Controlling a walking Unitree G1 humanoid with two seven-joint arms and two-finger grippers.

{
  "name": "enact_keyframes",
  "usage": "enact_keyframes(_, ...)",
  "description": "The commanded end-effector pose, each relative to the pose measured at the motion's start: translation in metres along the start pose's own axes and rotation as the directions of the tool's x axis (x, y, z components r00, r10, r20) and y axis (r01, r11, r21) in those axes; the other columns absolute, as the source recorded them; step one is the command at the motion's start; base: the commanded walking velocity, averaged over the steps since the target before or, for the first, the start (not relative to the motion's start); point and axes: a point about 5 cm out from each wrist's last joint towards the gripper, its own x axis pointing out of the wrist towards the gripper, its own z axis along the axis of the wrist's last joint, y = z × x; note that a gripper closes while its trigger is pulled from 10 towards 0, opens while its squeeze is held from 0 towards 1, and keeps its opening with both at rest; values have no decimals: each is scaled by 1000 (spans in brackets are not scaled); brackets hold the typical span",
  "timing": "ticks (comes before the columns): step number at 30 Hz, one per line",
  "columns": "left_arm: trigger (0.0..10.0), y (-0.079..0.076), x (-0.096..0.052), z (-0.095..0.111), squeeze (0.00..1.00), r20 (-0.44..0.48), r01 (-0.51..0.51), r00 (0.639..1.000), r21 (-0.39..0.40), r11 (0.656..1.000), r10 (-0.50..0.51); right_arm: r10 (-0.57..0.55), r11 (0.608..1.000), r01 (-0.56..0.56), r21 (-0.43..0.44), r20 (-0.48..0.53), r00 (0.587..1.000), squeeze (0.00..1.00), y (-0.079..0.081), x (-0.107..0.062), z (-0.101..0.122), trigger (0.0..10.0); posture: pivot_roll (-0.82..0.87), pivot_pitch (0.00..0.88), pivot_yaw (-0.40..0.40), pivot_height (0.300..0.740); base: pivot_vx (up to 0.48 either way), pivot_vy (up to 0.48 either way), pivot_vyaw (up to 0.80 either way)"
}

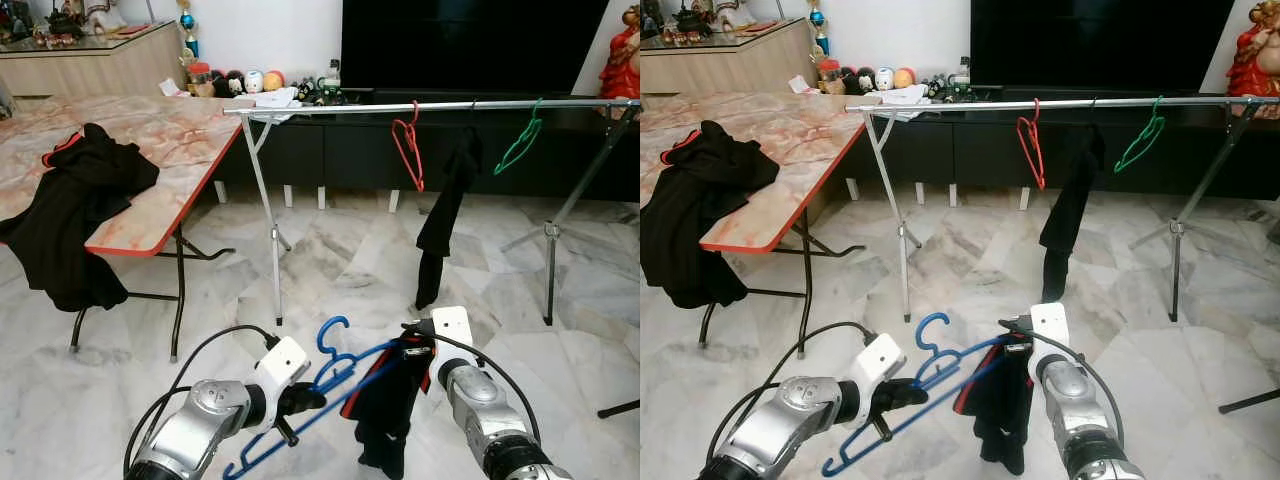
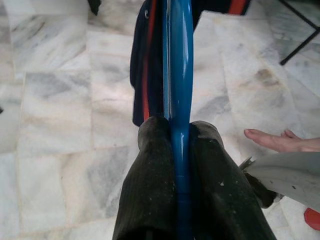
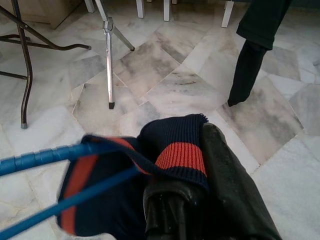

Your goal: Hang hanger

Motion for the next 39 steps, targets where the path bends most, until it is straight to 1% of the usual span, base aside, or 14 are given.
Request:
enact_keyframes(1,10000,7,-2,5,0,28,-30,999,4,1000,29,14,1000,-14,8,26,1000,0,3,2,9,10000,15,0,24,740,0,0,0)
enact_keyframes(3,10000,3,-1,8,0,45,-3,999,0,1000,3,63,998,-62,-27,37,997,0,8,2,13,10000,15,0,23,740,0,0,0)
enact_keyframes(8,10000,0,0,11,0,71,28,997,-13,1000,-27,110,992,-106,-62,75,991,0,8,2,23,10000,7,0,25,740,0,0,0)
enact_keyframes(9,10000,-3,0,12,0,82,56,995,-16,998,-55,129,987,-120,-103,87,988,0,8,2,27,10000,7,0,25,740,0,0,0)
enact_keyframes(14,10000,-7,-2,16,0,108,107,989,-36,994,-103,117,984,-103,-148,88,989,0,1,2,31,10000,8,0,23,740,0,0,0)
enact_keyframes(19,10000,-5,-8,14,0,87,141,987,-25,990,-138,90,983,-73,-170,97,991,0,-7,3,39,10000,7,0,23,740,0,0,0)
enact_keyframes(20,10000,-4,-10,12,0,84,148,986,-24,989,-146,74,974,-52,-219,98,992,0,-10,3,42,10000,8,0,21,740,0,0,0)
enact_keyframes(25,10000,-2,-10,12,0,92,128,988,-28,991,-125,72,976,-51,-212,92,993,0,-10,3,43,10000,12,0,20,740,0,0,0)
enact_keyframes(28,10000,2,-4,14,0,94,66,993,-16,998,-64,87,975,-66,-212,91,992,0,-5,4,43,10000,8,0,21,740,0,0,0)
enact_keyframes(30,10000,6,1,16,0,80,-12,997,17,1000,11,97,976,-78,-201,88,991,0,-3,4,42,10000,6,0,23,740,0,0,0)
enact_keyframes(33,10000,10,4,19,0,89,-63,994,4,998,62,99,978,-80,-193,88,991,0,-1,3,41,10000,3,0,23,740,0,0,0)
enact_keyframes(35,10000,11,5,19,0,91,-67,994,-8,998,68,102,978,-83,-194,87,991,0,1,3,40,10000,3,0,23,740,0,0,0)
enact_keyframes(37,10000,6,5,21,0,99,-18,995,3,1000,18,115,976,-97,-196,82,990,0,4,3,37,10000,3,0,24,740,0,0,0)
enact_keyframes(39,10000,5,5,21,0,103,-13,995,-1,1000,13,135,975,-118,-186,80,988,0,7,2,34,10000,7,0,24,740,0,0,0)
